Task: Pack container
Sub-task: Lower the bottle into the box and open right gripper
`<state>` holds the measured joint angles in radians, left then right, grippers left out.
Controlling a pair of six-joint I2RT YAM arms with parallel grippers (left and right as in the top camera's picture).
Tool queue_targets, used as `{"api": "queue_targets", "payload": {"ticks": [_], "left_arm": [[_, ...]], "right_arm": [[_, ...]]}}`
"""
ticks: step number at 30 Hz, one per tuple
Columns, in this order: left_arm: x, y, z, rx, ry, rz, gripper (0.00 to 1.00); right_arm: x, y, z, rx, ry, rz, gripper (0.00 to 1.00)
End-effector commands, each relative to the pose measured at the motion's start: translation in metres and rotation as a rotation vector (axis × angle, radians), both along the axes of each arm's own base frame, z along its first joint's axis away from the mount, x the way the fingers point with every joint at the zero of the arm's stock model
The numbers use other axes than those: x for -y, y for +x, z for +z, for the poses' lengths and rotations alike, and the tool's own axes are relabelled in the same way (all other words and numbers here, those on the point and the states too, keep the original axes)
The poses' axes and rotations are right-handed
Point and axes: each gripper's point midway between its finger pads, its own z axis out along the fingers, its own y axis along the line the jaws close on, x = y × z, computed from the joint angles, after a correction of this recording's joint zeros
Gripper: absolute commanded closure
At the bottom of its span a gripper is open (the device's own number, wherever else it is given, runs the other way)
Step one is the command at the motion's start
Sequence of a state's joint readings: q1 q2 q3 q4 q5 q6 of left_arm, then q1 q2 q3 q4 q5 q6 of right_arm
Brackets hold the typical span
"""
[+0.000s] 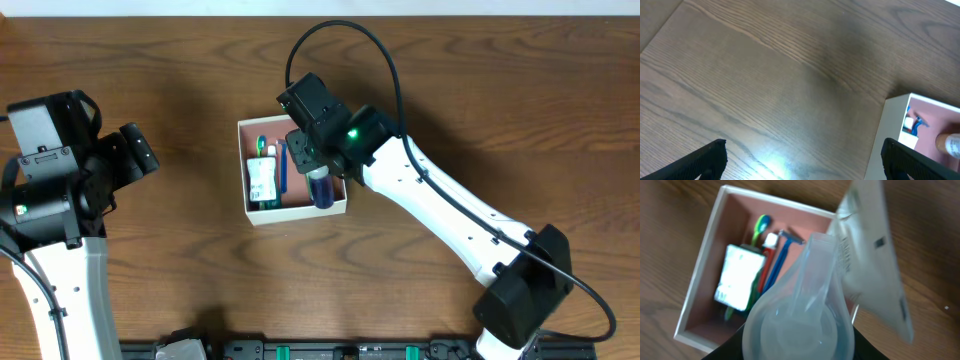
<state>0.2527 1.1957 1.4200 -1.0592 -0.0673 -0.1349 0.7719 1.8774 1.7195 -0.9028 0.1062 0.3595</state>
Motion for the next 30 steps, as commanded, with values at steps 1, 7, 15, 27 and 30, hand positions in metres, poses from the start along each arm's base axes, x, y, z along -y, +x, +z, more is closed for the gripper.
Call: {"api": "queue_targets", "payload": {"ticks": [1,7,15,27,30], "left_arm": [[-0.004,-0.001,0.003,0.007,0.006,0.020,0.02],[-0.003,-0.001,0.003,0.007,0.006,0.020,0.02],[-0.003,-0.001,0.003,0.007,0.006,0.020,0.02],[-0.003,-0.001,0.003,0.007,0.006,0.020,0.02],[-0.003,-0.001,0.003,0.007,0.006,0.020,0.02]], "right_arm": [[0.003,0.001,-0.006,-0.007,-0.022,-0.011,0.69],[0.000,0.009,0.005,0.034,0.012,-0.015,0.69],[0.011,0.003,-0.001,0.002,-0.030,-0.025,0.69],[0.034,-0.011,-0.015,-0.060,-0.136,-0.039,0.60],[0.036,-0.014,-0.020,-0.072,-0.148,-0.037,0.58]]}}
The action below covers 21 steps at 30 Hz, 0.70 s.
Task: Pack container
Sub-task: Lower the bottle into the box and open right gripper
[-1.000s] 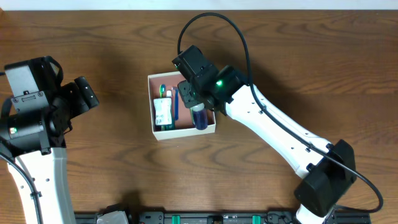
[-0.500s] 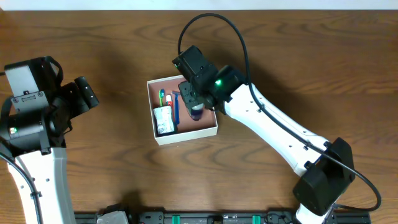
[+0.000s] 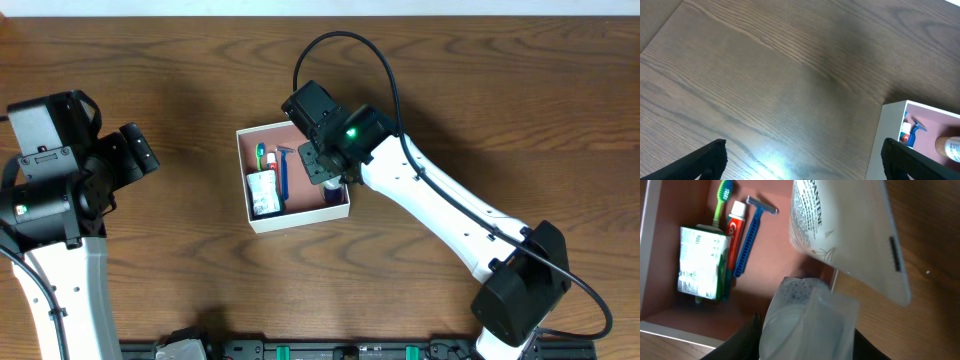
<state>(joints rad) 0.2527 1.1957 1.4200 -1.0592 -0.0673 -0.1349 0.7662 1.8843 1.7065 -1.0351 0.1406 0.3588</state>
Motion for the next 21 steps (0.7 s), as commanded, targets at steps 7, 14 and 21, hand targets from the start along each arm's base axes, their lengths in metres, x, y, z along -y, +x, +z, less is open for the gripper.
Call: {"api": "queue_targets", "payload": {"ticks": [7,14,21], "left_arm": [[-0.004,-0.001,0.003,0.007,0.006,0.020,0.02],[-0.004,-0.001,0.003,0.007,0.006,0.020,0.02],[-0.004,-0.001,0.003,0.007,0.006,0.020,0.02]], "right_arm": [[0.009,0.001,-0.003,0.009,-0.027,-0.016,0.52],[0.008,0.002,0.001,0.018,-0.020,-0.016,0.28],[0.021,0.005,0.052,0.139,0.037,-0.044,0.23]]}}
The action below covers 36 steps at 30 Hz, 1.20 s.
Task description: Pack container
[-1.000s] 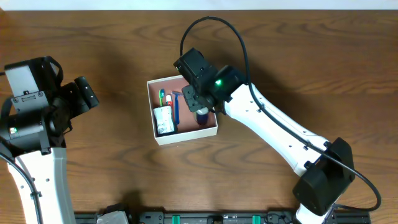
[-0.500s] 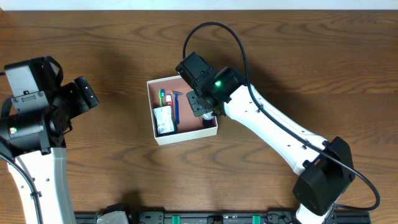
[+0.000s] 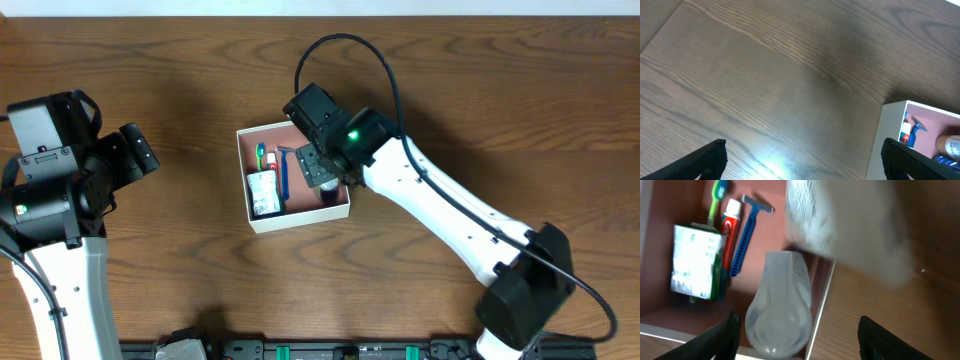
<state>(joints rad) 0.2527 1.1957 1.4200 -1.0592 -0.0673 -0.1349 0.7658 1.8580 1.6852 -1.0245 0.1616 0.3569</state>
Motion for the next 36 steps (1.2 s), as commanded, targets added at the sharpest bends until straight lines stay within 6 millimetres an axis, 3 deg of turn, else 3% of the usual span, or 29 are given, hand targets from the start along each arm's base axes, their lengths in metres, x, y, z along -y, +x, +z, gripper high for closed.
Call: {"api": "queue_targets", "payload": {"ticks": [1,5,8,11,15,19,25,33,36], "left_arm": [[-0.003,-0.001,0.003,0.007,0.006,0.020,0.02],[-0.003,-0.001,0.003,0.007,0.006,0.020,0.02],[-0.003,-0.001,0.003,0.007,0.006,0.020,0.02],[-0.003,-0.001,0.003,0.007,0.006,0.020,0.02],[-0.003,-0.001,0.003,0.007,0.006,0.020,0.02],[-0.003,-0.001,0.003,0.007,0.006,0.020,0.02],[-0.004,-0.001,0.003,0.007,0.006,0.020,0.02],[-0.004,-0.001,0.003,0.007,0.006,0.020,0.02],[-0.003,-0.001,0.003,0.007,0.006,0.020,0.02]], "right_arm": [[0.024,0.006,0.060,0.150,0.044,-0.055,0.22],[0.064,0.014,0.112,0.270,0.095,-0.146,0.17],[0.110,0.022,0.147,0.350,0.136,-0.246,0.14],[0.163,0.029,0.171,0.411,0.153,-0.373,0.01],[0.211,0.033,0.184,0.453,0.153,-0.496,0.01],[0.222,0.035,0.184,0.444,0.168,-0.520,0.01],[0.205,0.032,0.180,0.397,0.231,-0.463,0.01],[0.216,0.013,0.161,0.310,0.136,-0.460,0.01],[0.231,0.011,0.164,0.342,0.039,-0.456,0.01]]}}
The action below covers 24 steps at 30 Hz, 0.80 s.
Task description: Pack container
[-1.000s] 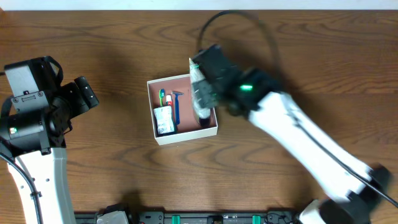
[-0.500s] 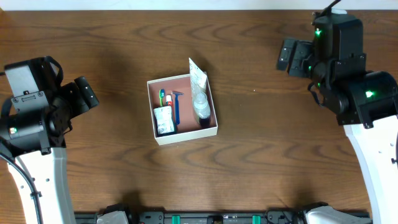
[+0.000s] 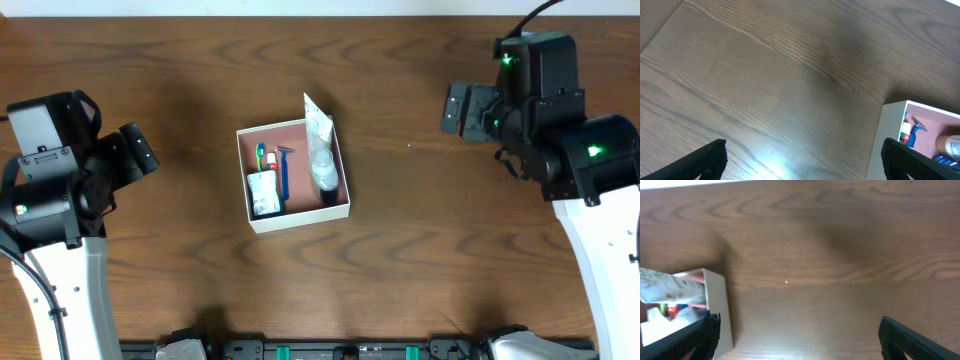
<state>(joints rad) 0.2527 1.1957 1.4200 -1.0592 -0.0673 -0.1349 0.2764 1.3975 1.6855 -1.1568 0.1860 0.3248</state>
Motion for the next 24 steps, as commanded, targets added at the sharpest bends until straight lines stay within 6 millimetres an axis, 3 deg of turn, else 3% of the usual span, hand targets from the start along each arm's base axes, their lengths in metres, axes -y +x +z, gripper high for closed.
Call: {"api": "queue_targets", "payload": {"ticks": [1,6,10,13,17,20,24], "left_arm": [[-0.004,-0.001,0.003,0.007,0.006,0.020,0.02],[-0.004,-0.001,0.003,0.007,0.006,0.020,0.02],[-0.003,-0.001,0.003,0.007,0.006,0.020,0.02],[-0.004,-0.001,0.003,0.007,0.006,0.020,0.02],[-0.004,-0.001,0.003,0.007,0.006,0.020,0.02],[-0.004,-0.001,0.003,0.007,0.006,0.020,0.02],[-0.003,-0.001,0.003,0.007,0.006,0.020,0.02]], "right_arm": [[0.017,-0.001,0.008,0.029,-0.125,0.010,0.01],[0.025,-0.009,0.021,0.081,-0.214,0.092,0.01],[0.031,-0.020,0.010,0.111,-0.198,0.098,0.01],[0.040,-0.032,-0.018,0.116,-0.168,0.086,0.01],[0.043,-0.050,-0.073,0.116,-0.086,0.102,0.01],[0.037,-0.064,-0.119,0.126,-0.014,0.136,0.01],[0.033,-0.083,-0.164,0.163,0.025,0.156,0.01]]}}
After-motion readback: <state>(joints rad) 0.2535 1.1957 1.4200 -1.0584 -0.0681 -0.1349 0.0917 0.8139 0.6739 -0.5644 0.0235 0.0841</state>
